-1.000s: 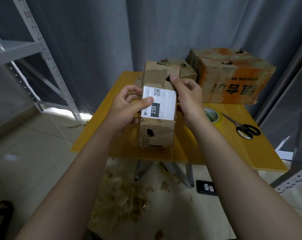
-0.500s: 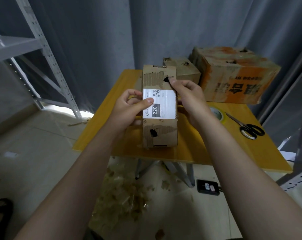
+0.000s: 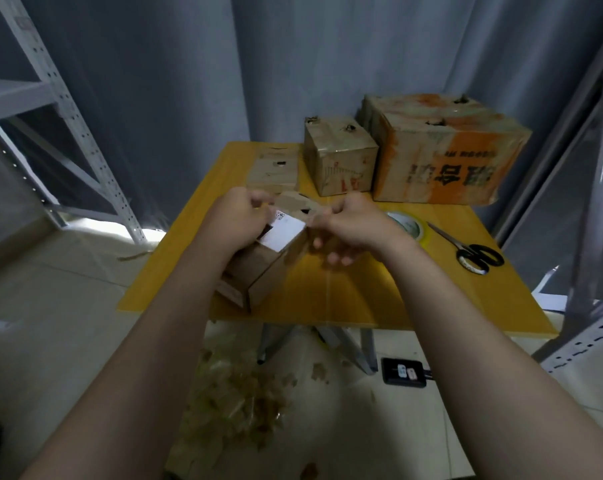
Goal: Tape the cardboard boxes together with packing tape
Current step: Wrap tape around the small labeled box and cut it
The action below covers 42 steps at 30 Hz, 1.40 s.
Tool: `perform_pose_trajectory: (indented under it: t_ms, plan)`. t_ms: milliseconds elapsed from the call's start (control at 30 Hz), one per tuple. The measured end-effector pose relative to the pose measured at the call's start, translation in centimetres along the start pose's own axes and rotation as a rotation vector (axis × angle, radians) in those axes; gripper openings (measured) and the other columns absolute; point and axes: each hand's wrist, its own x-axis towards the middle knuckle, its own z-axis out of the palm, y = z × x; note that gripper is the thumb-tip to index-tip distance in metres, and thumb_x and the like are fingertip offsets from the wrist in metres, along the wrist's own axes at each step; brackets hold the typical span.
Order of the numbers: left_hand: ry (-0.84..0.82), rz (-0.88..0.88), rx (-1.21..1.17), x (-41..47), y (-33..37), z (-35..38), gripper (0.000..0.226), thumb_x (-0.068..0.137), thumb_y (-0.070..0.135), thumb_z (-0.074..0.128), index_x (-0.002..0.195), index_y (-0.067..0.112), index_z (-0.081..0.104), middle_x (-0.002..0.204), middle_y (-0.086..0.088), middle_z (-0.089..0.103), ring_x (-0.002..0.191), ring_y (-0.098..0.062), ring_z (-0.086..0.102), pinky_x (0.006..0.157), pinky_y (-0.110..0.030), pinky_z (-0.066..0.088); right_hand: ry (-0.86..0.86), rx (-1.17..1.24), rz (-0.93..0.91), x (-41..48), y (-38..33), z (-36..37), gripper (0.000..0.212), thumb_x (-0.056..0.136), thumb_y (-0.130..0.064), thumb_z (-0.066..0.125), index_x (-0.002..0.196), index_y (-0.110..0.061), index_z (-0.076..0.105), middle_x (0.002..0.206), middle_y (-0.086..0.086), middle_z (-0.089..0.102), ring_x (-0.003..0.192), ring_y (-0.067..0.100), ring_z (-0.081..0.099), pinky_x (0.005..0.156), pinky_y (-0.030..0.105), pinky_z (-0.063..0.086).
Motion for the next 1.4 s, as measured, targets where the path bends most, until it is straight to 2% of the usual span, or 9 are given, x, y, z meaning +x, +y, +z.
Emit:
perform_pose_trajectory:
  t_ms: [133,267,467,633,733,900,1000,1200,1400]
  plan:
    - [-0.197,0.033,0.175,0.2,2.2,1.8,0.083,0.076,0.052,0.086,0.148,0.022,0.057,0.149,0.004,0.057,0.134,-0.022,0.054,0.101,-0.035,0.043,0.414,-0.211,-0.097,1.0,2.0,-2.4,0.014,0.09,-0.03,0.073,0.084,-0.018,0.074,0.085,0.0,0.074,0.088,0.018,0.069,0.083,0.041,0.059]
    - [-0.189,0.063,0.343,0.4,2.5,2.9,0.079,0.077,0.037,0.089,0.148,0.033,0.055,0.152,0.002,0.054,0.138,-0.03,0.049,0.117,-0.065,0.032,0.398,-0.515,0.129,0.9,3.8,-3.2,0.036,0.086,-0.039,0.078,0.117,-0.034,0.061,0.113,0.0,0.061,0.133,0.036,0.04,0.102,0.05,0.034]
    - [-0.288,0.09,0.407,0.1,1.9,1.1,0.068,0.086,0.028,0.082,0.143,0.049,0.052,0.156,0.012,0.047,0.148,-0.027,0.038,0.119,-0.074,0.003,0.303,-0.556,0.128,0.5,4.1,-3.3,0.058,0.089,-0.032,0.074,0.141,-0.036,0.048,0.087,-0.007,0.053,0.114,0.03,0.06,0.115,0.058,0.015]
    - [-0.294,0.136,0.41,-0.3,1.1,0.0,0.069,0.092,0.004,0.064,0.146,0.045,0.053,0.169,0.01,0.028,0.154,-0.026,0.029,0.125,-0.053,0.023,0.469,-0.473,0.005,-0.2,3.8,-3.3,0.059,0.091,-0.018,0.067,0.143,-0.039,0.049,0.107,-0.003,0.065,0.112,0.029,0.061,0.102,0.046,0.03]
    - [-0.161,0.166,0.381,-0.3,0.6,0.1,0.064,0.096,-0.002,0.053,0.145,0.038,0.059,0.167,0.004,0.033,0.152,-0.024,0.032,0.12,-0.041,0.031,0.538,-0.005,-0.131,-0.5,2.7,-4.3,0.057,0.092,-0.015,0.076,0.142,-0.03,0.053,0.099,-0.003,0.067,0.094,0.017,0.067,0.086,0.036,0.054]
    - [-0.224,0.187,0.33,-0.6,-0.4,0.7,0.065,0.098,0.025,0.068,0.157,0.034,0.043,0.165,0.003,0.036,0.149,-0.024,0.033,0.118,-0.041,0.03,0.436,0.407,-0.299,-1.9,0.2,-3.5,0.053,0.091,-0.011,0.077,0.136,-0.03,0.056,0.085,-0.01,0.076,0.083,0.001,0.071,0.065,0.025,0.057]
    - [-0.156,0.161,0.4,-1.5,-0.2,1.8,0.067,0.099,0.042,0.064,0.157,0.047,0.031,0.164,0.006,0.037,0.15,-0.026,0.021,0.11,-0.053,0.02,0.378,0.487,-0.351,-2.6,-1.1,-2.6,0.052,0.091,-0.012,0.077,0.133,-0.035,0.056,0.087,-0.007,0.077,0.09,0.01,0.074,0.069,0.037,0.061]
    - [-0.247,0.225,-0.36,-2.9,0.8,1.7,0.076,0.095,0.009,0.069,0.16,0.029,0.034,0.158,0.005,0.046,0.148,-0.015,0.041,0.118,-0.047,0.042,0.229,0.527,-0.431,-4.2,-2.2,-1.4,0.063,0.091,0.002,0.073,0.143,-0.028,0.054,0.091,0.015,0.065,0.088,0.019,0.069,0.059,0.031,0.058]
    - [-0.012,0.452,-0.491,-4.8,0.7,0.5,0.046,0.091,0.026,0.078,0.136,0.023,0.066,0.134,0.011,0.067,0.127,-0.009,0.061,0.102,-0.035,0.055,0.069,0.673,-0.428,-4.8,-1.7,-0.8,0.037,0.097,-0.003,0.067,0.132,-0.018,0.068,0.106,0.008,0.074,0.092,0.027,0.072,0.06,0.029,0.059]
